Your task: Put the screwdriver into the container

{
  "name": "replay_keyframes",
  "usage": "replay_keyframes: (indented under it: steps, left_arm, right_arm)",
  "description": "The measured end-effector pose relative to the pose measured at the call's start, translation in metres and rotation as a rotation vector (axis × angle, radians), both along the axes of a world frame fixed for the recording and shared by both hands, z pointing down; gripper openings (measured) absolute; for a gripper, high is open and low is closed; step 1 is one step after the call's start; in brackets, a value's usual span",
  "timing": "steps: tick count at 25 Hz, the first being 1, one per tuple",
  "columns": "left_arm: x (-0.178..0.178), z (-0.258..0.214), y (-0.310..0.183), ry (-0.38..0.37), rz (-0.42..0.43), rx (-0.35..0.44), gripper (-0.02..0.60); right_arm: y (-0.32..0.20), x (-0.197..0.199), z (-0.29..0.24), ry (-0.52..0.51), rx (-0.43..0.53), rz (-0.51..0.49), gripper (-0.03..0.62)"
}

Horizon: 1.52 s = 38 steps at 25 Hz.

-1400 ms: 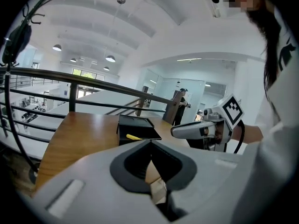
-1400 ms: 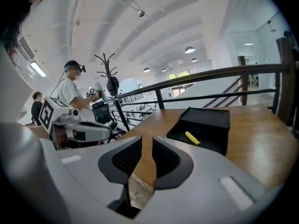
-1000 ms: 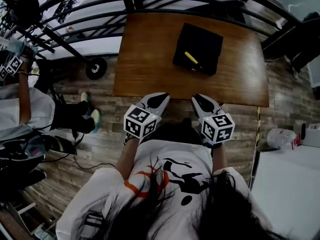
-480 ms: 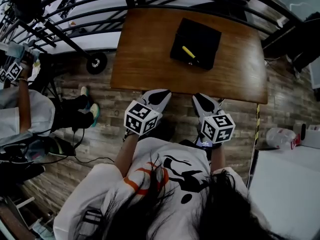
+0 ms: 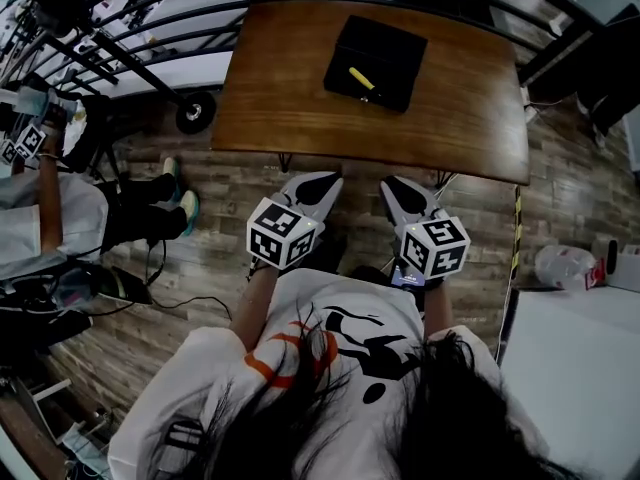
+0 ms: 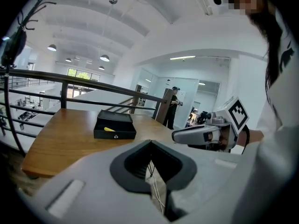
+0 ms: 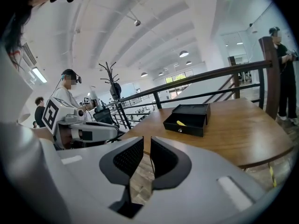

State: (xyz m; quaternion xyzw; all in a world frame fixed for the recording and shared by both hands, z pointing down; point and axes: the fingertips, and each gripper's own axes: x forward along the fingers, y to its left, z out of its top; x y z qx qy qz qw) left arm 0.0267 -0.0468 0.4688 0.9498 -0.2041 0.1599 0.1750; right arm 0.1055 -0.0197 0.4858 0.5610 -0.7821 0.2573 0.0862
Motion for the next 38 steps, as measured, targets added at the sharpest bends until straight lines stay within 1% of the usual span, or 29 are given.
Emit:
replay_keyframes:
  steps: [9,16,20,25,30,38]
  left_arm:
    - [0.000,0.000,0.043,0.005,-0.101,-0.017,0.000]
    - [0.004,0.001,0.086,0.007,-0.139,-0.020,0.000]
    - [0.002,0.000,0.102,0.001,-0.156,-0.016,0.000]
    - [-0.015,-0.005,0.130,-0.004,-0.173,-0.007,0.000]
    - [-0.033,-0.011,0.130,0.005,-0.185,0.008,0.000]
    - [-0.070,-0.027,0.137,0.022,-0.163,0.035,0.000]
  right_arm:
    - [0.043,-0.005,-0.004,0.001,-0.007,-0.110,0.071]
    - [0.081,-0.005,-0.007,0.006,0.001,-0.163,0.071]
    - [0.092,-0.007,-0.007,-0.005,0.006,-0.183,0.071]
    - [0.112,-0.024,-0.010,-0.017,0.020,-0.199,0.071]
    - [0.115,-0.042,-0.015,-0.009,0.032,-0.209,0.071]
    - [0.116,-0.078,-0.027,-0.019,0.049,-0.172,0.058]
